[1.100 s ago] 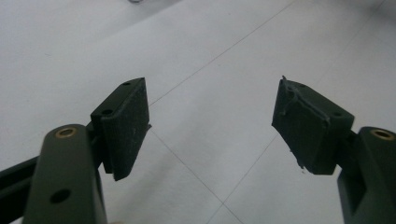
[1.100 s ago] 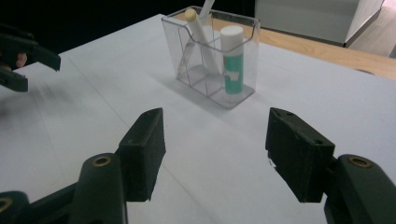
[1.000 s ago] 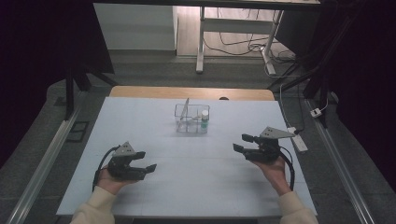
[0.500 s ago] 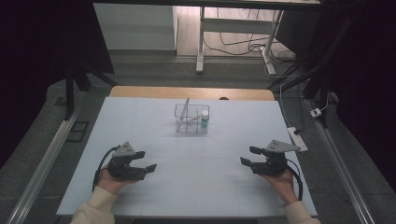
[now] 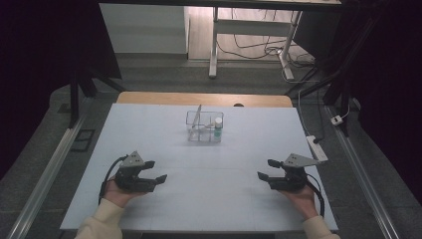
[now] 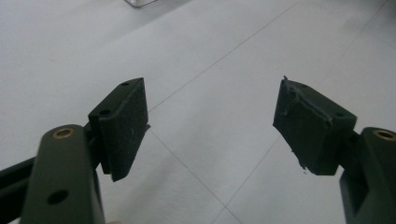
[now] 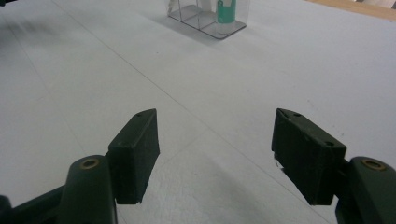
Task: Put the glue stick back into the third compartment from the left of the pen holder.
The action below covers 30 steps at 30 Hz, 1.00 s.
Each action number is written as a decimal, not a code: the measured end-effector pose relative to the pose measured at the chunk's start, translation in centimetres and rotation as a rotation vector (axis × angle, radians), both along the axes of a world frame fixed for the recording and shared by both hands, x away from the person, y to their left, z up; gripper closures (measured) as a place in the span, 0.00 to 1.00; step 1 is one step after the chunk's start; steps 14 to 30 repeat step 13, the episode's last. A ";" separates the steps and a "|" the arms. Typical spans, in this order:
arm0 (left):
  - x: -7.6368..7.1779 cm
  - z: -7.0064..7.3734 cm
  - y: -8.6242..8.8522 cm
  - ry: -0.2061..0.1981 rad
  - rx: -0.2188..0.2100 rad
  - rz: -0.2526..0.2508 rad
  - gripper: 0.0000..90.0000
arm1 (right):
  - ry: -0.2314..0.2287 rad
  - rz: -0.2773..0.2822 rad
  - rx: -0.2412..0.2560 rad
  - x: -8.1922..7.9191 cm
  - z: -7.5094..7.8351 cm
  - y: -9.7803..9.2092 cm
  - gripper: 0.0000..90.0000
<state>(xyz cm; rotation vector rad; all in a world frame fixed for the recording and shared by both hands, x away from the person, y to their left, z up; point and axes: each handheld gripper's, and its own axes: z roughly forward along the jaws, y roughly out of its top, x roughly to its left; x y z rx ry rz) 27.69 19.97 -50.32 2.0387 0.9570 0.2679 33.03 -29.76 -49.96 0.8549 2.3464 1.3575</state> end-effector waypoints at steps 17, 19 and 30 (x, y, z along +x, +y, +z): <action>0.0 0.0 0.2 -0.004 0.001 -0.001 0.29 | -0.009 0.004 -0.009 0.2 0.1 0.1 0.34; 0.0 0.0 0.2 -0.004 0.001 -0.001 0.29 | -0.009 0.004 -0.009 0.2 0.1 0.1 0.34; 0.0 0.0 0.2 -0.004 0.001 -0.001 0.29 | -0.009 0.004 -0.009 0.2 0.1 0.1 0.34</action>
